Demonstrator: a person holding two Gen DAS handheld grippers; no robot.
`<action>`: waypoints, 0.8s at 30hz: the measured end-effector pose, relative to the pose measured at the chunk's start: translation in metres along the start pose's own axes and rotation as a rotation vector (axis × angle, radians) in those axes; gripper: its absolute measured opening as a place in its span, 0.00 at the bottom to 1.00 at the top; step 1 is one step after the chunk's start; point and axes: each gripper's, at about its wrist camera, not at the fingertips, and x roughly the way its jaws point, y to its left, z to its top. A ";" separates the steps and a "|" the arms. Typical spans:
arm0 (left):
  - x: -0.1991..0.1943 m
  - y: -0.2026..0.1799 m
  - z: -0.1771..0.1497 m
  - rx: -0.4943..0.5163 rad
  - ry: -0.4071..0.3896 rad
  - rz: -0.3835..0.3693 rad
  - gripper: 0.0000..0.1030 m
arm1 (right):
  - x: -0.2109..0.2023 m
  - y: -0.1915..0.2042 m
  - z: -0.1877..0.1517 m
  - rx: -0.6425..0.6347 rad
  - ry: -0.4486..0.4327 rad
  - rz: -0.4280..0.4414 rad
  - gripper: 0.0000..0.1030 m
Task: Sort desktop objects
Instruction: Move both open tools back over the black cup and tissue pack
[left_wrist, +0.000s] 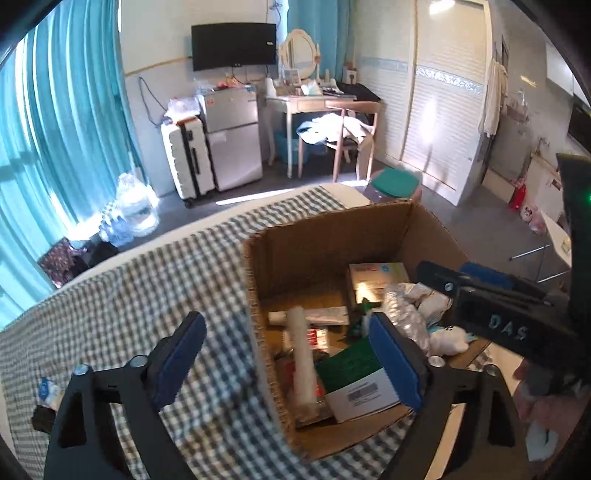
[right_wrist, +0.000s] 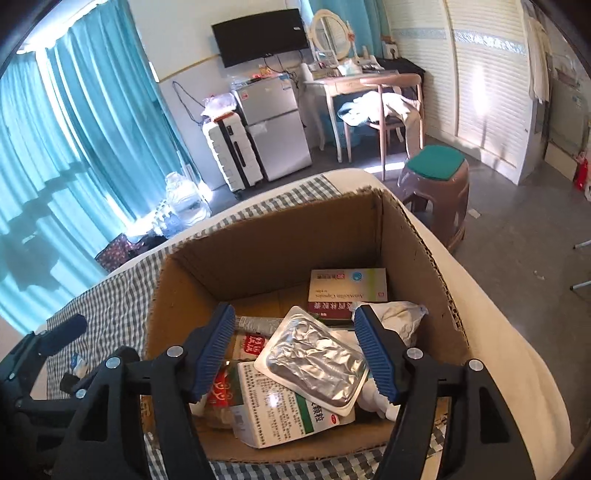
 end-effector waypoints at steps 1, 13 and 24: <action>-0.005 0.004 -0.003 0.004 -0.002 0.018 0.95 | -0.004 0.003 0.000 -0.013 -0.010 0.007 0.65; -0.106 0.096 -0.058 -0.106 -0.036 0.294 1.00 | -0.079 0.107 -0.031 -0.164 -0.093 0.154 0.69; -0.187 0.211 -0.130 -0.317 -0.069 0.471 1.00 | -0.103 0.223 -0.083 -0.326 -0.083 0.264 0.77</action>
